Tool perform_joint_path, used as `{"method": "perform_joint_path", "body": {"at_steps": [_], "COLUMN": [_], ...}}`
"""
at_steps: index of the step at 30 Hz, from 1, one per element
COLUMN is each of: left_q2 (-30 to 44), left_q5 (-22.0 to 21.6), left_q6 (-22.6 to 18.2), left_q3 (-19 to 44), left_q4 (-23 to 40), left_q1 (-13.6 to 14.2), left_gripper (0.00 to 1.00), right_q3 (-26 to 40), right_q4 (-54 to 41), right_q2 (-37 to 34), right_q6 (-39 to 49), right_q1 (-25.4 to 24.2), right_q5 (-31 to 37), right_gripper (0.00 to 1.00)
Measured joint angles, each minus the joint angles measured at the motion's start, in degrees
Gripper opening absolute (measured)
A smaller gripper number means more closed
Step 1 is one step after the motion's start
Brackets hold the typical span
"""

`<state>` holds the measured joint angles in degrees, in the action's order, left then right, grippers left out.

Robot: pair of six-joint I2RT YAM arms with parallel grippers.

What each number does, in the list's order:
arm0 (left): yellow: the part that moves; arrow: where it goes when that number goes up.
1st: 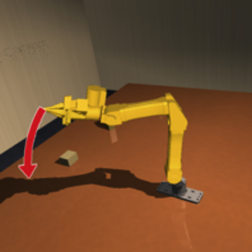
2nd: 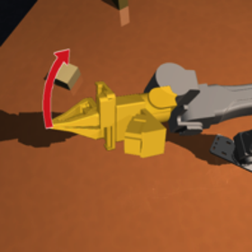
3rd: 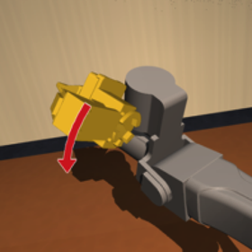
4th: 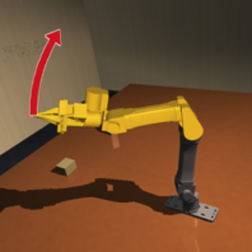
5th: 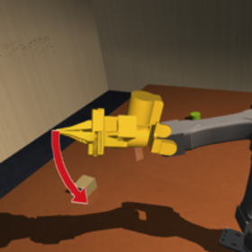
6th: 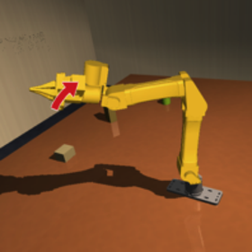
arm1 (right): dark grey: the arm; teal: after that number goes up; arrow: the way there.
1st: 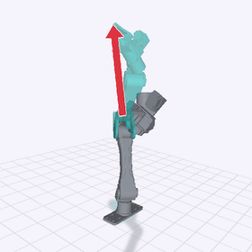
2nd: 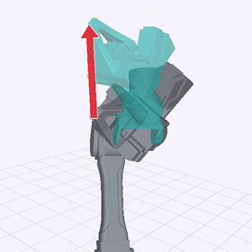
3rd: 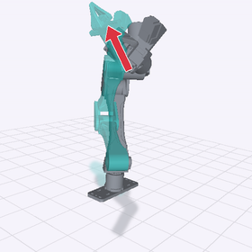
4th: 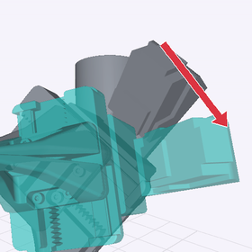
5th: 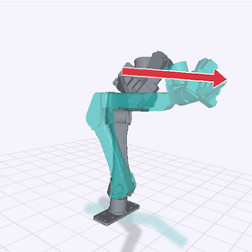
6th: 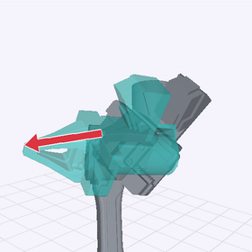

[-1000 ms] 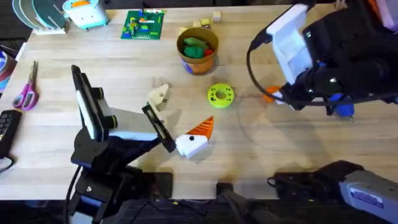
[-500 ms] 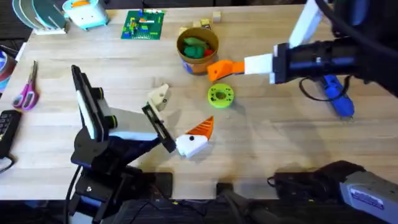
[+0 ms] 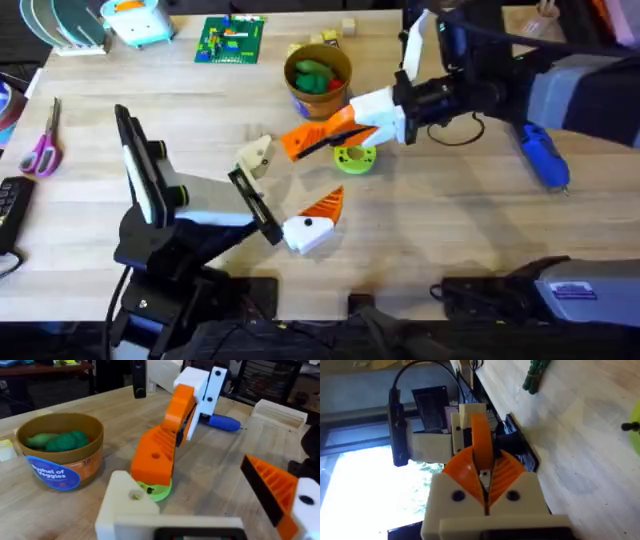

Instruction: Pick up the gripper from the table and insert it into the empty holder that is missing its gripper. Then pick up a screw, insert it into the mounting hole, and use the screwdriver to tighten it. Finally, clean up the table by picking up the vegetable and placing it into the bucket.

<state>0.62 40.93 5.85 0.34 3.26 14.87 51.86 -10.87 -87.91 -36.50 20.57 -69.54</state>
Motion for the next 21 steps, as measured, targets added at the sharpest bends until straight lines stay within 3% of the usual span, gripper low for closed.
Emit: {"method": "perform_joint_path", "body": {"at_steps": [7, 21], "left_q2": [0.0, 0.0], "left_q5": [0.0, -1.3], "left_q6": [0.0, 0.2], "left_q3": [0.0, 0.0], "left_q4": [0.0, 0.0], "left_q1": [0.0, 0.0], "left_gripper": [0.993, 0.993], "right_q3": [0.0, 0.0], "right_q4": [1.4, 9.8], "right_q2": [-2.1, -2.7], "right_q6": [-1.2, -6.0], "right_q1": [2.8, 3.6], "right_q5": [-1.9, -2.5], "right_gripper": [0.01, 0.009]}}
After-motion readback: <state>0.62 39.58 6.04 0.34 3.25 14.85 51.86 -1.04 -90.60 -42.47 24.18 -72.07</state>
